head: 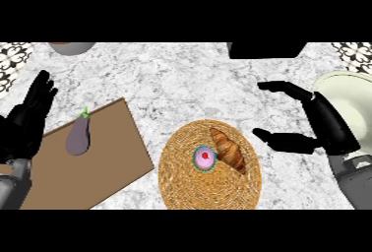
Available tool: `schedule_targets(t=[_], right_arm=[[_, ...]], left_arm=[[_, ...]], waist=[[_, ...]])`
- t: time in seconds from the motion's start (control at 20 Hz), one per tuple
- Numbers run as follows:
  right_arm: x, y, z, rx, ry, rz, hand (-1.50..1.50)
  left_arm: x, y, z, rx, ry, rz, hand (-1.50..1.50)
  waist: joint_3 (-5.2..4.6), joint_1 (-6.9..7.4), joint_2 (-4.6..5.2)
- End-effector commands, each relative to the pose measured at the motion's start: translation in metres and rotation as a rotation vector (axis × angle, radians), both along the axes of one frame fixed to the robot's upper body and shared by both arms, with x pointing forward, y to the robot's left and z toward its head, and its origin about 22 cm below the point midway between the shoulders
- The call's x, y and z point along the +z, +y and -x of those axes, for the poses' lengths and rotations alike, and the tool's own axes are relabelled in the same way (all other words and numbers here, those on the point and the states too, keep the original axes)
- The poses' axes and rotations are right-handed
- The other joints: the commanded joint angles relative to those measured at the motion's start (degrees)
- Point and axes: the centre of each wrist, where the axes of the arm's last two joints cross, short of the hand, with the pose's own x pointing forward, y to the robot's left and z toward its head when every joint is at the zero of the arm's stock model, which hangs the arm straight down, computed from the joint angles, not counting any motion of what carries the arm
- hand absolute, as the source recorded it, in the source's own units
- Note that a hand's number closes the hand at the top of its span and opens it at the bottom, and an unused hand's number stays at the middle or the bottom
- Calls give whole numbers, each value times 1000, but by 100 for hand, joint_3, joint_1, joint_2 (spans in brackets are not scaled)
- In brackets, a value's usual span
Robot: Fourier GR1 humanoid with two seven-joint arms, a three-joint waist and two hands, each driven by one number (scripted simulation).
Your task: Pick the cupcake from the placemat and place it in the bowl
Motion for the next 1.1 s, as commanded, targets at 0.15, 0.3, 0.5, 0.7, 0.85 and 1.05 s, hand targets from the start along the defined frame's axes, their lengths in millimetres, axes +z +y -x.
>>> schedule_targets(t=[0.15, 0.3, 0.5, 0.7, 0.85, 1.05], right_arm=[[-37, 18, 103, -25, -8, 115, -150], [-18, 4, 125, -55, 19, 166, -150], [10, 20, 107, -116, 35, 174, -150], [43, 33, 88, -90, 39, 213, -150], [65, 51, 54, -84, 61, 225, -150], [77, 55, 29, -39, 181, 449, -150]], left_arm=[[-18, 12, 15, 12, 33, 20, 0], [-30, 3, 19, -5, 3, 21, 0], [-9, 3, 6, -19, -1, 18, 0], [1, -12, -1, -23, 8, 31, 0], [-23, -5, 7, -33, 0, 16, 0], [-23, -7, 7, -38, 14, 13, 0]], waist=[[51, 28, 7], [52, 80, 28], [54, 187, 50], [54, 214, 55], [50, 287, 70], [43, 406, 91]])
